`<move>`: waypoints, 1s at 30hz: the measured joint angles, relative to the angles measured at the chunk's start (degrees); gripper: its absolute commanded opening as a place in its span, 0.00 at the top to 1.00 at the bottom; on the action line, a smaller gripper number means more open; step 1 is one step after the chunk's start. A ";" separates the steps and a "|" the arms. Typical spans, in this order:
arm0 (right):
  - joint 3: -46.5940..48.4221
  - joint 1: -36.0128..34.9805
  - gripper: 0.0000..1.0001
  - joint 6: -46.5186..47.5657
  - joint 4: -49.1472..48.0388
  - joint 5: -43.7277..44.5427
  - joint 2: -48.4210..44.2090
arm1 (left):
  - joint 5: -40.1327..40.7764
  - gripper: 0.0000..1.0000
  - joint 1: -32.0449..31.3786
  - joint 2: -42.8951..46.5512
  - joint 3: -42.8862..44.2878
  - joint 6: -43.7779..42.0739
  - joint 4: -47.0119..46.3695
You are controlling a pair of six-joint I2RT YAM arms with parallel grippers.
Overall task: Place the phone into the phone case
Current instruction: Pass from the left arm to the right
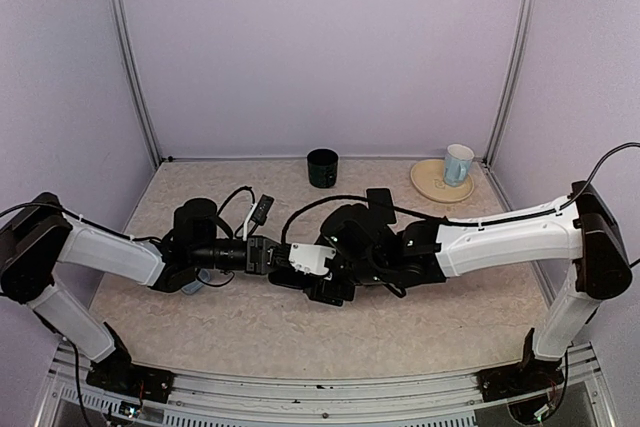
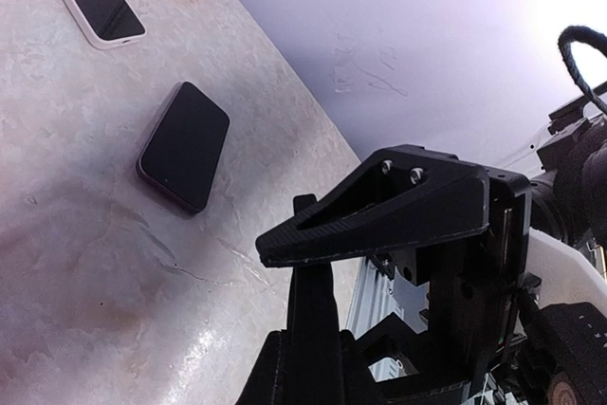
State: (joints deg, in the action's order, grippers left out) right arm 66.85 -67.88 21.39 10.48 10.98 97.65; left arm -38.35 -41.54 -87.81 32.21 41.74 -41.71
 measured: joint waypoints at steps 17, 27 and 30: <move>0.72 -0.63 0.36 -1.90 0.11 3.45 1.22 | -0.20 0.50 0.85 0.00 0.00 0.74 -1.68; 0.74 -0.61 0.38 -4.02 0.15 5.05 1.57 | 3.34 0.26 5.09 7.34 -4.63 2.34 -4.31; 1.05 -0.26 0.38 -5.07 0.24 5.29 1.60 | 6.01 0.19 6.71 11.52 -7.06 2.82 -4.85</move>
State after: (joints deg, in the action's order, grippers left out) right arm 67.90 -68.14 16.32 10.72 16.27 99.24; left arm -32.34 -34.83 -76.29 25.15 44.56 -46.57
